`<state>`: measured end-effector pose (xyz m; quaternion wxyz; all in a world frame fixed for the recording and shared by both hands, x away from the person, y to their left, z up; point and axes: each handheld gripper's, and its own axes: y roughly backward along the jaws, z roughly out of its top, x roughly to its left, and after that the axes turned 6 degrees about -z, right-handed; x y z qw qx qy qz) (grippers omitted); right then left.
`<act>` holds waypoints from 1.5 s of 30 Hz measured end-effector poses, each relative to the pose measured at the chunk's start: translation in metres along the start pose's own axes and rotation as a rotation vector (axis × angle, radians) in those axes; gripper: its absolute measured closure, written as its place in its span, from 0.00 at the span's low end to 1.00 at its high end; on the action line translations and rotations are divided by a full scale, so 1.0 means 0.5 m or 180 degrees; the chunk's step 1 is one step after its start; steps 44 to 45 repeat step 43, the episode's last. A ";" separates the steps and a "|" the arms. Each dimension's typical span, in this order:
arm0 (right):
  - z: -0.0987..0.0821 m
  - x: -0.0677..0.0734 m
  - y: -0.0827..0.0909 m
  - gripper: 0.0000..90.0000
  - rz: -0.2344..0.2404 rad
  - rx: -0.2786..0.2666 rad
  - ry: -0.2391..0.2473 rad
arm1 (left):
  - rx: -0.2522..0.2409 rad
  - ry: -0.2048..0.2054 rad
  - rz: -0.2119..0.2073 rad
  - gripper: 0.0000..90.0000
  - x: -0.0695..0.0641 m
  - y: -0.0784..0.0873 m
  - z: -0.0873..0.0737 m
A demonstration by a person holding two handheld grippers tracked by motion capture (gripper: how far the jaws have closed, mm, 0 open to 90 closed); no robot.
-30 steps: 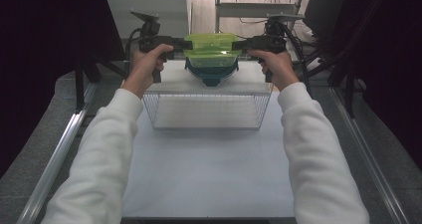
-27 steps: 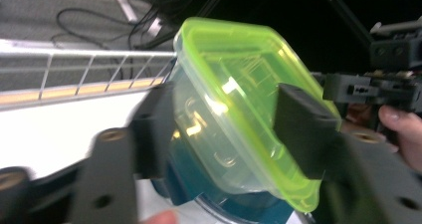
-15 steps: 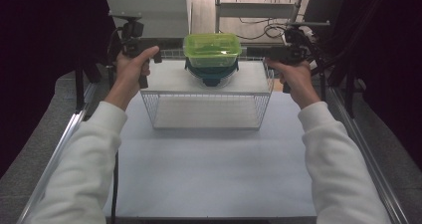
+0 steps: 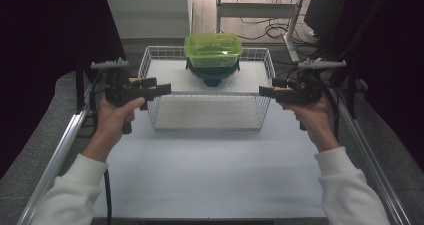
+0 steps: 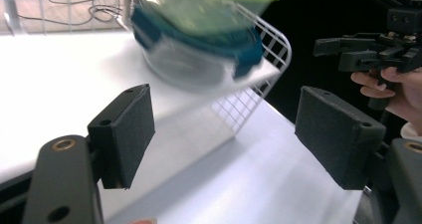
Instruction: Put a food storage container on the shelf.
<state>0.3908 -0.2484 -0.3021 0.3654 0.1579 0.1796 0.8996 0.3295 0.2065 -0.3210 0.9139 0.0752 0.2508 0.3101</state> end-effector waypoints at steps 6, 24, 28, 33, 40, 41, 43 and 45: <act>-0.096 0.034 0.036 0.28 0.0081 0.0022 0.0176 | 0.0109 -0.0099 0.0123 0.26 -0.008 0.018 -0.099; -0.291 0.069 -0.010 0.25 0.0091 0.0690 0.0191 | 0.0719 0.0034 0.0389 0.27 0.028 0.010 -0.323; -0.311 0.062 -0.022 0.24 0.0079 0.0827 0.0152 | 0.0767 0.0018 0.0389 0.27 0.021 0.004 -0.333; -0.312 0.057 -0.018 0.24 0.0061 0.0788 0.0109 | 0.0752 -0.0017 0.0377 0.27 0.019 0.003 -0.333; -0.316 0.051 -0.019 0.20 0.0046 0.0766 0.0071 | 0.0767 -0.0124 0.0438 0.27 0.014 -0.003 -0.335; -0.317 0.049 -0.021 0.18 0.0038 0.0774 0.0068 | 0.0764 -0.0120 0.0461 0.26 0.017 -0.004 -0.336; -0.320 0.045 -0.023 0.17 0.0014 0.0782 0.0072 | 0.0759 -0.0101 0.0521 0.26 0.026 -0.006 -0.339; -0.320 0.045 -0.023 0.17 0.0014 0.0782 0.0072 | 0.0759 -0.0101 0.0521 0.26 0.026 -0.006 -0.339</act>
